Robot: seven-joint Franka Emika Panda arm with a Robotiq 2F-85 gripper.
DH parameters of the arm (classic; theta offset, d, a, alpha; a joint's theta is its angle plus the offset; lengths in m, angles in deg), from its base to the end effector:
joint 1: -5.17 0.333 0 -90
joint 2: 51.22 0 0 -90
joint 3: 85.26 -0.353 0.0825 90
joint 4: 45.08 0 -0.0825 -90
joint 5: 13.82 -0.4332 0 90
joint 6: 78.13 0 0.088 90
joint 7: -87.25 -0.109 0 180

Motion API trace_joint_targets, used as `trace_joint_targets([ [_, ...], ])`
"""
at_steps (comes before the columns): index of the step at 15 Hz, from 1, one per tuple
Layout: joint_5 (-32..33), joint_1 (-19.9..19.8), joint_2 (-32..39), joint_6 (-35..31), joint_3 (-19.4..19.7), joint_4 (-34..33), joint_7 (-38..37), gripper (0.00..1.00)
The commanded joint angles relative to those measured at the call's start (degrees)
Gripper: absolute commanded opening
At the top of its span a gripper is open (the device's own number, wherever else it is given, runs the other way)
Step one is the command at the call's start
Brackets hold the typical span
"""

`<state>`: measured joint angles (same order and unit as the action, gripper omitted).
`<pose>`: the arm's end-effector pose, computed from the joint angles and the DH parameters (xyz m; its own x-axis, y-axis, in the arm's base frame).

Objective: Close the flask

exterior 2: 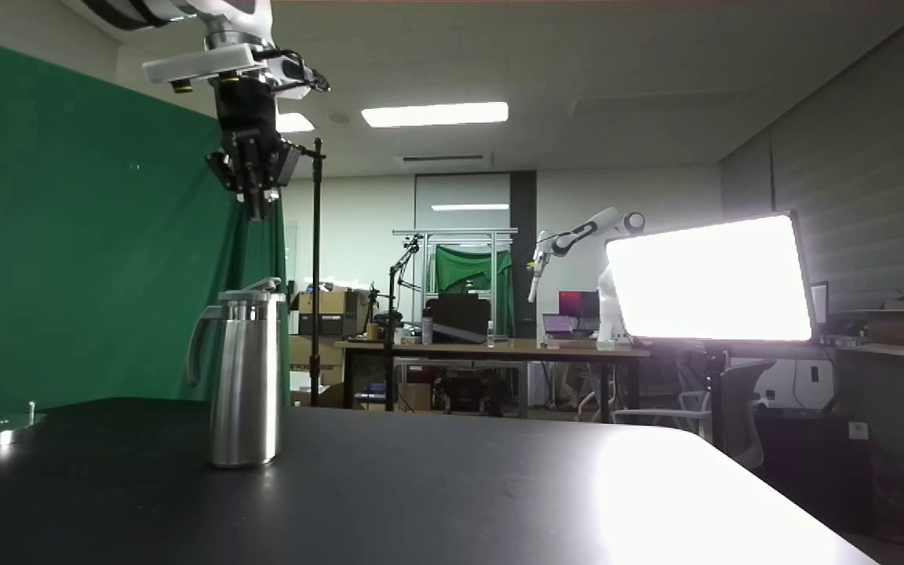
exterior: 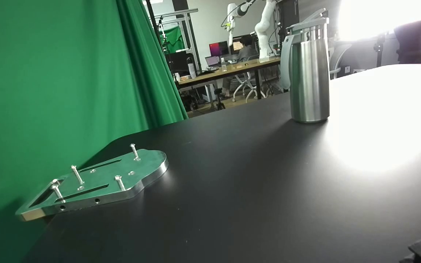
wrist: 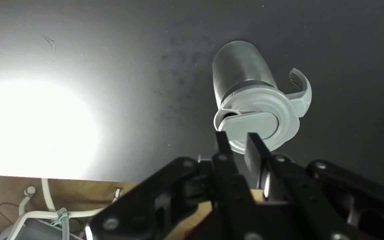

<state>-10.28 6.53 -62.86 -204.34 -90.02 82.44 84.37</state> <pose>0.5386 0.0572 0.4888 0.9792 0.0926 0.1804 0.0824 -0.9946 0.0633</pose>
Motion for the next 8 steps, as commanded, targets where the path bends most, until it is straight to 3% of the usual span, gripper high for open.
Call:
trace_joint_targets([
  [1, 0.7, 0.7, 4.3, 1.6, -0.1, -3.8, -0.3, 0.00],
  [8, 1.8, 1.0, 8.9, 1.2, 0.1, -6.0, -0.7, 0.00],
])
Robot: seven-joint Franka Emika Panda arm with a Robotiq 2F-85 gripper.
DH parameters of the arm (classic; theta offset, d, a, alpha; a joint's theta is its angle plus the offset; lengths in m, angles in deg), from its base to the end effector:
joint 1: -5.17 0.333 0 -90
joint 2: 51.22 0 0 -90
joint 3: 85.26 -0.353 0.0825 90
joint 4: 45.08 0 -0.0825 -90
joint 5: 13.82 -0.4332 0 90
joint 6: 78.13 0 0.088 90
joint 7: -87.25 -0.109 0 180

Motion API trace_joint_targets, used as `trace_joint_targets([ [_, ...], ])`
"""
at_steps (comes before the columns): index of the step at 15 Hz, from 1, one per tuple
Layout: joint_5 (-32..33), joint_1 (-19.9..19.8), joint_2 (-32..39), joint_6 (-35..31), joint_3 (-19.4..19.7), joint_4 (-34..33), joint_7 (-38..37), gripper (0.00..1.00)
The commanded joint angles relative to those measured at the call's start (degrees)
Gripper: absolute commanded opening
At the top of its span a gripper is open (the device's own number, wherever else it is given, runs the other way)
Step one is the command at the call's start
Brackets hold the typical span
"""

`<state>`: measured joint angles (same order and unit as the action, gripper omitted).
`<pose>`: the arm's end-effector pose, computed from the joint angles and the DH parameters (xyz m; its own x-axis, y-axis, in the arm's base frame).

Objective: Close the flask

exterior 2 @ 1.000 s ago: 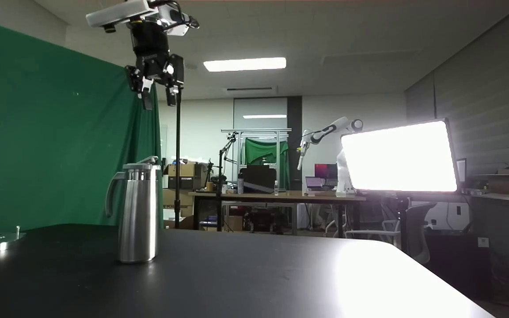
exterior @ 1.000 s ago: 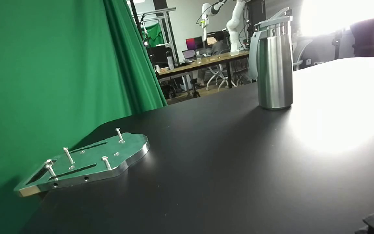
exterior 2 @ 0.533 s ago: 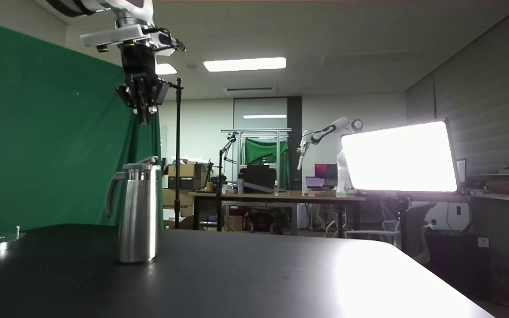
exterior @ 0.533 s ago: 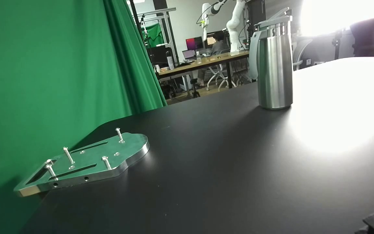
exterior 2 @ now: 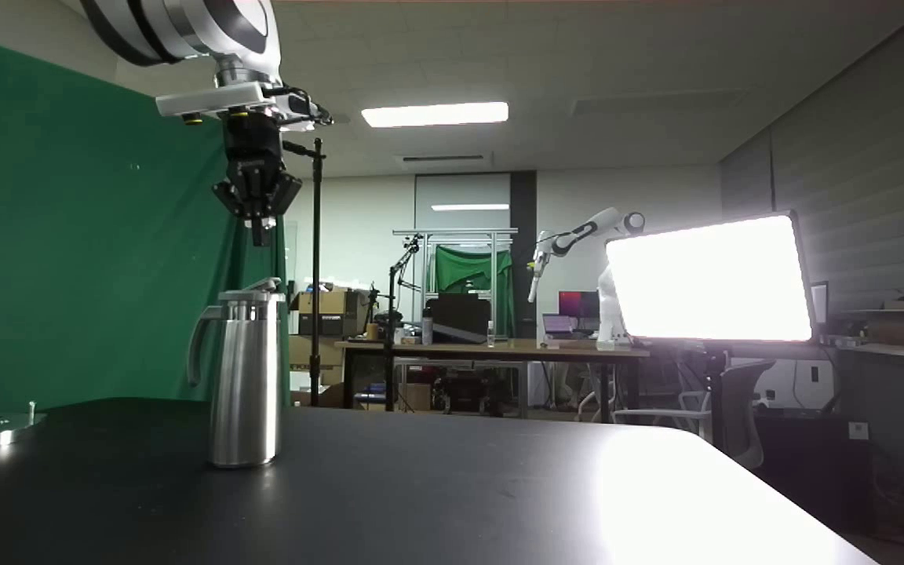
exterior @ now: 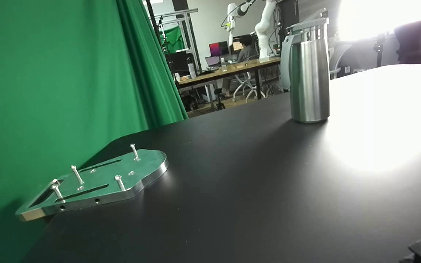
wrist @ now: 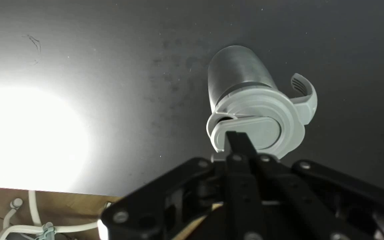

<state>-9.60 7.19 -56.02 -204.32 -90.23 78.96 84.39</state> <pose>0.5676 0.0676 0.4544 0.9858 0.1150 0.1224 0.1077 -0.9920 0.0654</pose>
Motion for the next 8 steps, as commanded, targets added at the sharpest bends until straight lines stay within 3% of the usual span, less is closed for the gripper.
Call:
trace_joint_targets([
  [1, 1.3, 0.4, 2.5, 1.1, 0.4, -2.7, -0.8, 0.00],
  [8, 2.1, 0.6, 4.4, 0.5, 0.4, -2.0, -1.1, 0.00],
])
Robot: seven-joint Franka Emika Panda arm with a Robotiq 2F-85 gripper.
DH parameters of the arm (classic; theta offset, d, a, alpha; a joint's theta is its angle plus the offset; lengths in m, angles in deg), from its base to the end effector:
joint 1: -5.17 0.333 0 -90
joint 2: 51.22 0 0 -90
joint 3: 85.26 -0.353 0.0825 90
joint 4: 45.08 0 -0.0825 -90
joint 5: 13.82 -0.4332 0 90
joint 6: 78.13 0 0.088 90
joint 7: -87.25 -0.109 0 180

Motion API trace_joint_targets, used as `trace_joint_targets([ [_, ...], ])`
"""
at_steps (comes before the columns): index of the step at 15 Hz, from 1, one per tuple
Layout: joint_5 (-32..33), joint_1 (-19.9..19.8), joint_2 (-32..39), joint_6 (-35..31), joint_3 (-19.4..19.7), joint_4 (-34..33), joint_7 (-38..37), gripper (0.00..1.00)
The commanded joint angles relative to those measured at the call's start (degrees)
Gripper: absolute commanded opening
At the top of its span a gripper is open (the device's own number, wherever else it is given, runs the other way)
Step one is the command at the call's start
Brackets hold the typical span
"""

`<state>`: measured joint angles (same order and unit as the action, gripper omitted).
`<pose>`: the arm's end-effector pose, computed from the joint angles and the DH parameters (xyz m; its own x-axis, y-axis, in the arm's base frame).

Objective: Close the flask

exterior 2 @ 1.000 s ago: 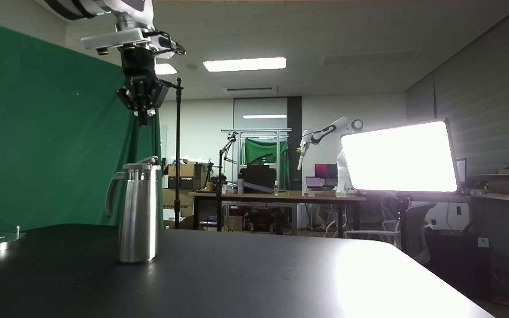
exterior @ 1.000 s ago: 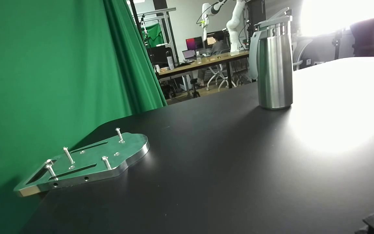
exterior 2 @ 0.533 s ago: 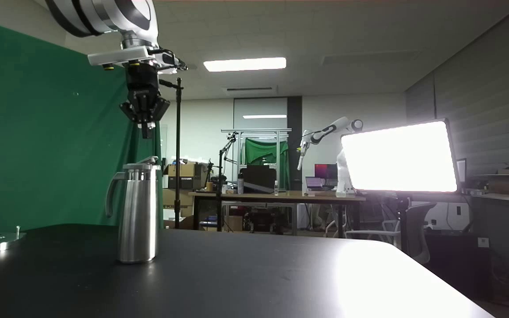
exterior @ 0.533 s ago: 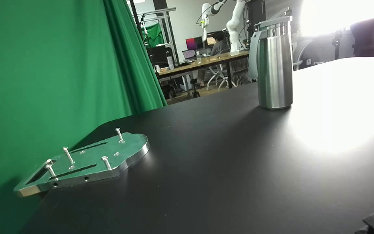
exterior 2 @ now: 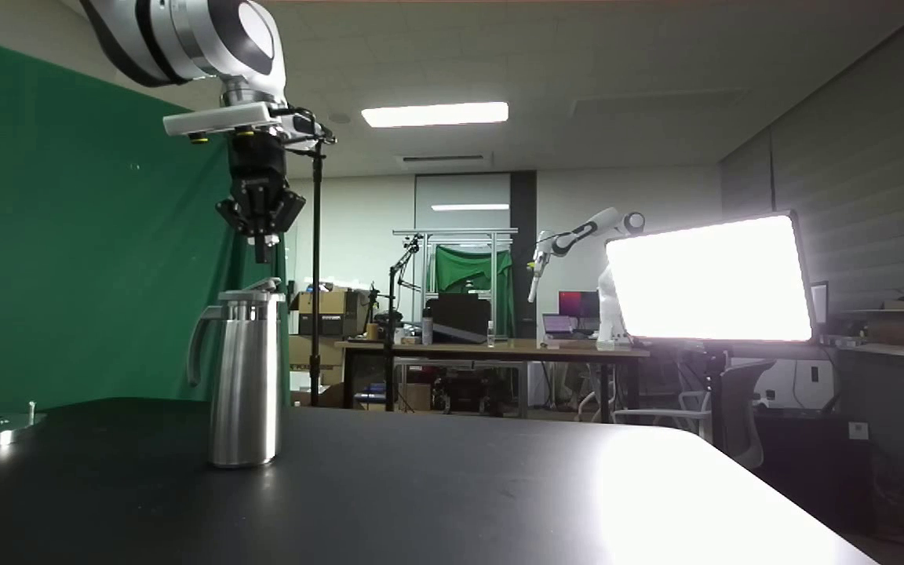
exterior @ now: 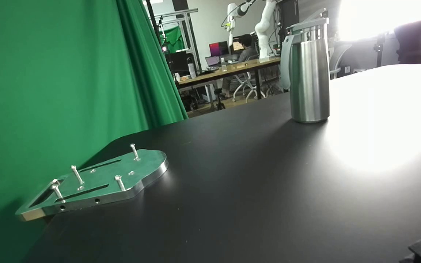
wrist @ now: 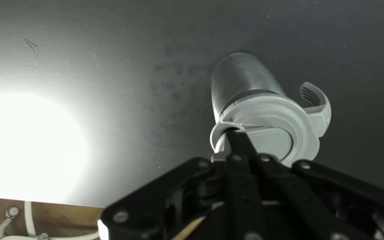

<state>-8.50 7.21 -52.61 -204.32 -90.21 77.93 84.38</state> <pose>0.5786 0.0678 0.4295 0.9887 0.1262 0.0813 0.1200 -0.9898 0.0771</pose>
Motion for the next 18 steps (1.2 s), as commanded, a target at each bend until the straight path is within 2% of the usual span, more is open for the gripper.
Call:
trace_joint_targets([
  [1, 1.3, 0.6, 1.1, 0.1, 0.4, -0.7, -1.3, 0.00],
  [18, 1.5, 1.0, 2.7, -3.4, 0.5, 3.7, -1.5, 0.00],
])
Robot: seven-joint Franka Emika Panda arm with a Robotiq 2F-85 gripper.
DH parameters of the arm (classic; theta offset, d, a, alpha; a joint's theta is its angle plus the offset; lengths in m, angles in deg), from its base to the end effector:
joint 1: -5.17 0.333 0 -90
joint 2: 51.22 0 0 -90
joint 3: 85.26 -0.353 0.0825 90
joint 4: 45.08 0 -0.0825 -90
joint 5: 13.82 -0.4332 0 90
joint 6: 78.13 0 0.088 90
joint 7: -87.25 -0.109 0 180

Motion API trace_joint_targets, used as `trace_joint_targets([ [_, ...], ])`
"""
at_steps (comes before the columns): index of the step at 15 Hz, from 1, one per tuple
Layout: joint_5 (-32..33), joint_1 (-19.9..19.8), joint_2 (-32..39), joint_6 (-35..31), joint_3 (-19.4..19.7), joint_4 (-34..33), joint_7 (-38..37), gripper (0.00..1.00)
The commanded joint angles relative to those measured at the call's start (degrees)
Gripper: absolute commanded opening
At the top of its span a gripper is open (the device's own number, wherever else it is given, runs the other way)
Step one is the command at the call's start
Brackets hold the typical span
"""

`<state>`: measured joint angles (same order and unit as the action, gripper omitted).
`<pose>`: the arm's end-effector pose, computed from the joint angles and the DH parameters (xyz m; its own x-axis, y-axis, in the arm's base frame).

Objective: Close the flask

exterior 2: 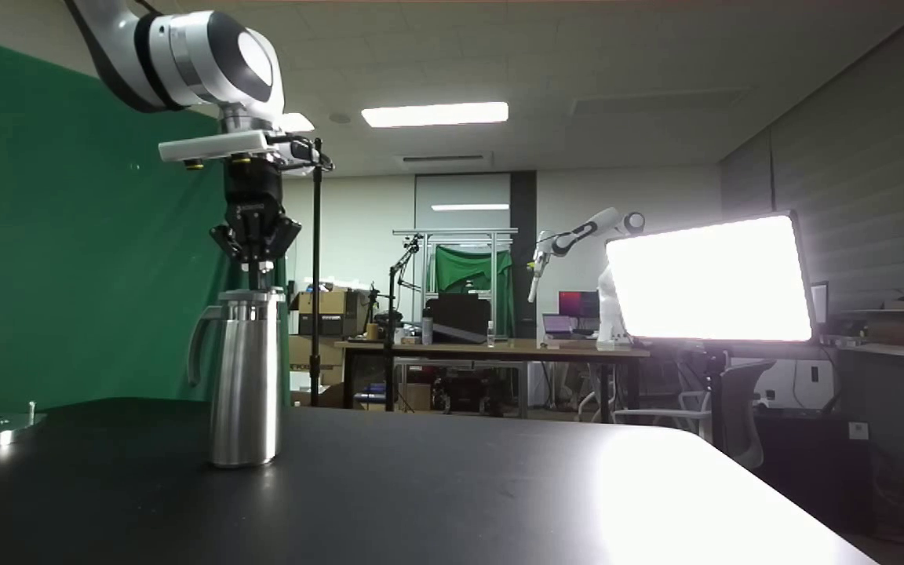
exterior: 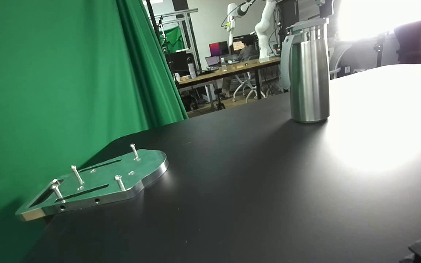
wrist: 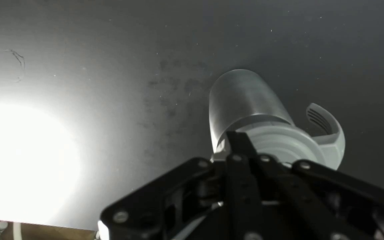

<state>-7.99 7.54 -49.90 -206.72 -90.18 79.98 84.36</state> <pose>0.5763 0.0705 0.3881 0.9894 0.1397 0.0402 0.1363 -0.9876 0.0779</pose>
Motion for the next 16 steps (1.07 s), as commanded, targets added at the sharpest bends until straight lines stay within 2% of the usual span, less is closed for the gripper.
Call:
trace_joint_targets([
  [1, 1.0, 0.7, 0.0, -1.1, 0.4, 1.7, -1.5, 0.00],
  [3, 0.7, 0.7, -0.3, -0.7, 0.4, 1.5, -1.3, 0.00],
  [7, -2.2, 0.5, -1.0, 5.4, 0.4, -1.3, 1.4, 0.00],
  [11, -1.5, 0.3, -0.5, 9.2, 0.7, -3.9, 0.8, 0.00],
  [16, -1.4, 0.1, 0.6, 7.6, 1.3, -4.9, -0.2, 0.00],
])
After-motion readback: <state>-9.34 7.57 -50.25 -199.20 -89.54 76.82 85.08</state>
